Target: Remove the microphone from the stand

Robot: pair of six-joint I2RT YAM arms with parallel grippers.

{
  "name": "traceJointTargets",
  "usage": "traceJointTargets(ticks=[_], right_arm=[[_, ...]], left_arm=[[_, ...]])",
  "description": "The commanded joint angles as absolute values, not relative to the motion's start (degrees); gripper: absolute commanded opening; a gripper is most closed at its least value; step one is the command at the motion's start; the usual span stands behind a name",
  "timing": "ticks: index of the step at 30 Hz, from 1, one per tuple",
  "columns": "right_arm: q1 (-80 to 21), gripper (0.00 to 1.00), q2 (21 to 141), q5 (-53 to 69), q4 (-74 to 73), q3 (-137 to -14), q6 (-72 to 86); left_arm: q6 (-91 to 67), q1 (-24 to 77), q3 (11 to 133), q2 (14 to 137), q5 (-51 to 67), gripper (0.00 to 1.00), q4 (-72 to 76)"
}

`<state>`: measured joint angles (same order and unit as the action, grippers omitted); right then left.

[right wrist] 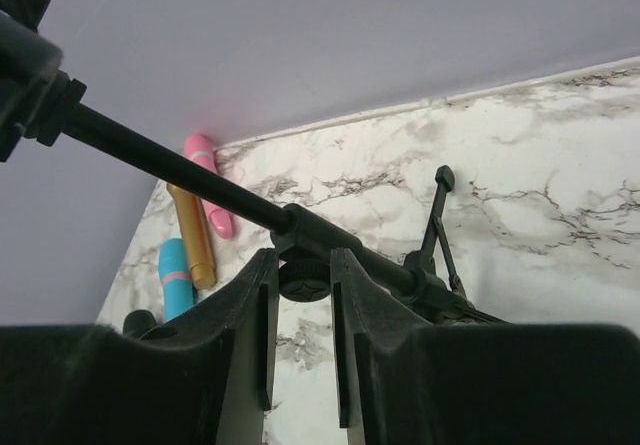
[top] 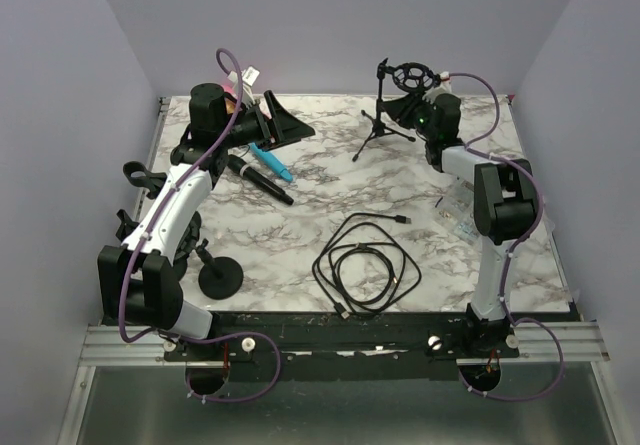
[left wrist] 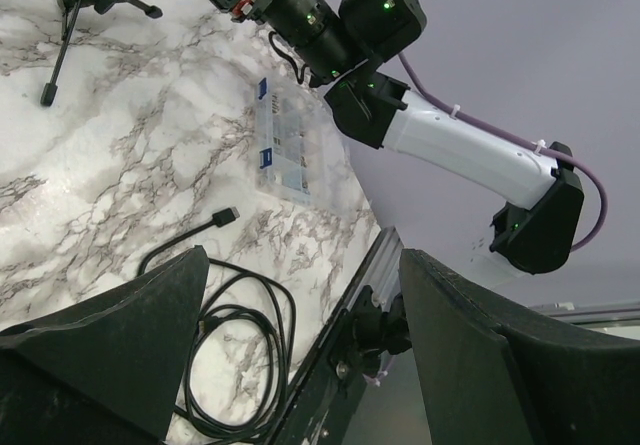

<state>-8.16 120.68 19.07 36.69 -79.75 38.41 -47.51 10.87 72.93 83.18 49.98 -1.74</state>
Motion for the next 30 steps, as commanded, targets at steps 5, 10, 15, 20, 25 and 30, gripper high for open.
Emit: traceJointTargets(ticks=[5,10,15,20,25,30], right_arm=[[-7.8,0.51,118.2,18.8,39.9,-75.9,45.9],[-6.6,0.60,119.3,22.9,51.3,-70.6,61.4],[-6.4,0.67,119.8,23.3,57.7,-67.5,70.5],[-6.1,0.70,124.1,24.8,64.9,-68.4,81.5],[-6.1,0.72,124.1,25.3,62.7,-67.8,82.8],[-6.1,0.79,118.9,26.0,59.8,-61.7,77.9]], left_arm=[[-48.2,10.5,72.4,84.2,51.7,0.79,-0.3],[-48.1,10.5,72.4,84.0,51.7,0.79,0.2],[-48.3,10.5,72.4,83.7,51.8,0.79,0.7],[-48.5,10.5,72.2,83.3,51.9,0.79,1.0],[-48.6,10.5,72.2,82.9,52.0,0.80,1.1],[-49.1,10.5,72.0,82.6,52.2,0.80,1.7]])
